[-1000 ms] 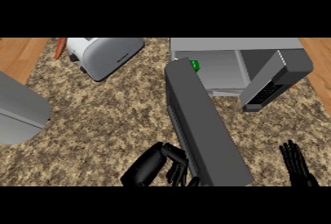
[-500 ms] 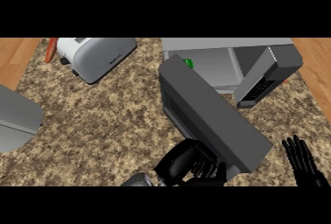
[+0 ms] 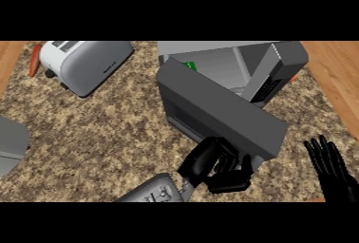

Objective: Pick up the milk, place it into the microwave and close the microwave

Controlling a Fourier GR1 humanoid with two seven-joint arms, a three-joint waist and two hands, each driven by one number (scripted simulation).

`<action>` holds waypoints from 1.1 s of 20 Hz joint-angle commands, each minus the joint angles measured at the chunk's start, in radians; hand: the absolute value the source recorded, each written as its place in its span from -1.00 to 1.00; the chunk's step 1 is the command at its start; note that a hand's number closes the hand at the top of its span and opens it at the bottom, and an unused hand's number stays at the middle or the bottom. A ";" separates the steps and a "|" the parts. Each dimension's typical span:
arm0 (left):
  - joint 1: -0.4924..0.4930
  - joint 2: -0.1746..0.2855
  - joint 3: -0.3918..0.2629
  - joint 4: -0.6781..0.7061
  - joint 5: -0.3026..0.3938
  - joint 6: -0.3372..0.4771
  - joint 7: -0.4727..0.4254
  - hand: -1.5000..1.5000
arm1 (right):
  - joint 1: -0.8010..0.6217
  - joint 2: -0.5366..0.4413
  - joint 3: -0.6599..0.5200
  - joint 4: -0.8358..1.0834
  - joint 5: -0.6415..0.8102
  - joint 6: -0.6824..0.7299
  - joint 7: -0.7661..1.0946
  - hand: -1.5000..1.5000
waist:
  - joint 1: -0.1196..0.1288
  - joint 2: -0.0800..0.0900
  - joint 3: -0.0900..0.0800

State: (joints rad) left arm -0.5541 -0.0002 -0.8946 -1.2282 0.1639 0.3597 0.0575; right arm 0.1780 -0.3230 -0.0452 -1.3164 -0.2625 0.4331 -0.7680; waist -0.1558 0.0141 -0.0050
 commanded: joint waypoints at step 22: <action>-0.322 0.000 0.242 0.326 0.398 0.241 -0.289 1.00 | 0.033 -0.104 0.076 -0.317 -0.222 0.121 0.169 -1.00 | -0.172 0.060 0.000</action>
State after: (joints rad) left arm -0.8205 -0.0002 -0.7030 -0.9489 0.5218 0.5993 -0.1911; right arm 0.2059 -0.4263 0.0292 -1.6126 -0.4527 0.5164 -0.5847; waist -0.3082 0.0667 -0.0067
